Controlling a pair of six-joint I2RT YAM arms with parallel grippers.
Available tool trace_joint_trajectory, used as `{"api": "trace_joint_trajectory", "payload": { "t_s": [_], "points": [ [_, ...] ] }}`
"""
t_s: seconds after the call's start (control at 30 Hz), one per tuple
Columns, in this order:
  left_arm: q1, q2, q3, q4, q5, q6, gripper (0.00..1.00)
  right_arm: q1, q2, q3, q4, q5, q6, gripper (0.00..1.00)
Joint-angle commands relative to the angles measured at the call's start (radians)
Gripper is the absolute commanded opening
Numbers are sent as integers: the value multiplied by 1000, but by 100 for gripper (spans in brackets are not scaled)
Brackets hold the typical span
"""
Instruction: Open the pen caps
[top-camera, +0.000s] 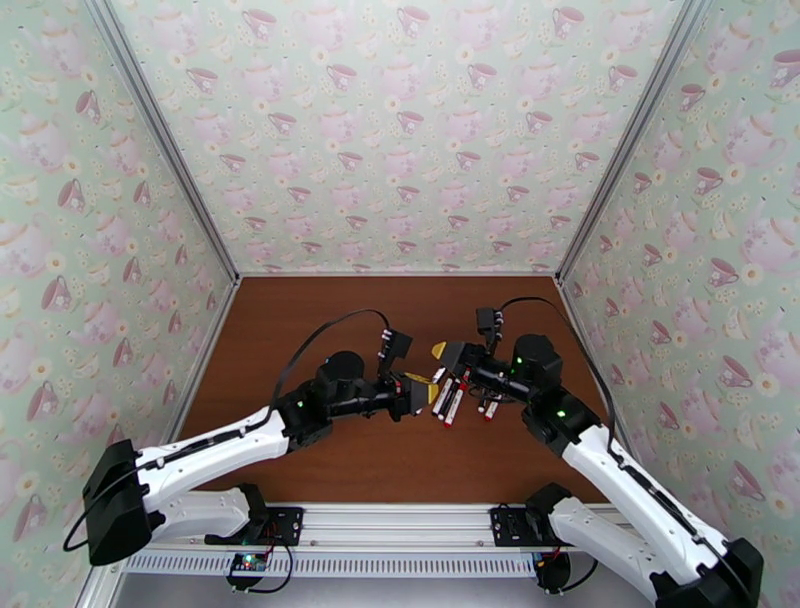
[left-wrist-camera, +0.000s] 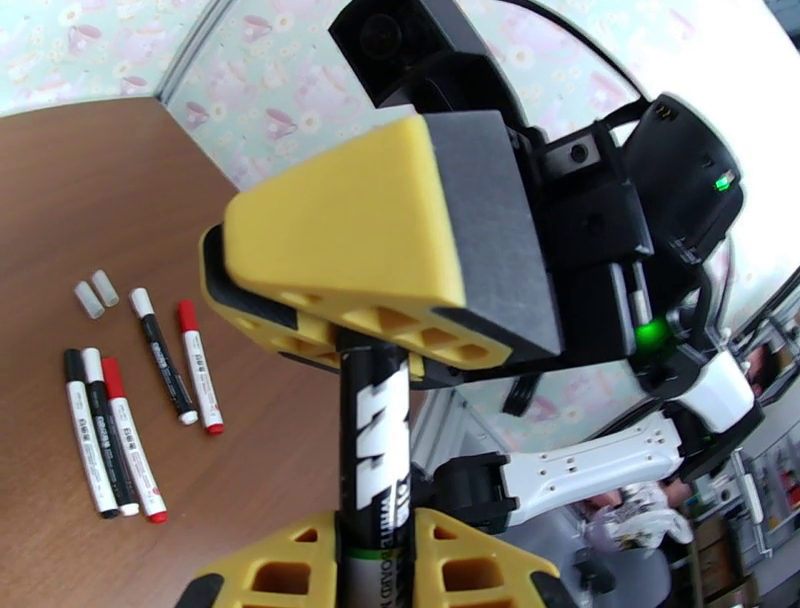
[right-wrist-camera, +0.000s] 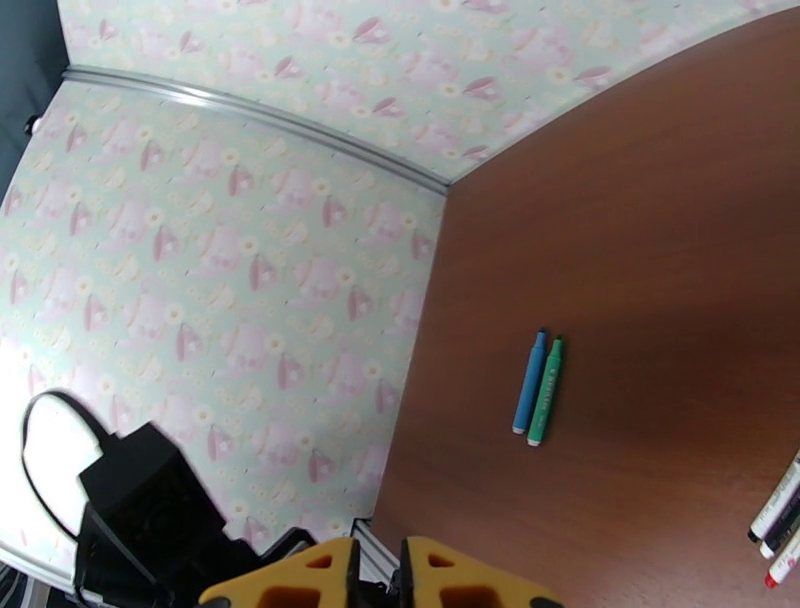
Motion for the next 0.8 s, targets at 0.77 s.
{"api": "trace_joint_trajectory", "payload": {
  "t_s": [0.77],
  "points": [
    [31, -63, -83, -69, 200, 29, 0, -110, 47, 127, 4, 41, -82, 0]
  ]
}}
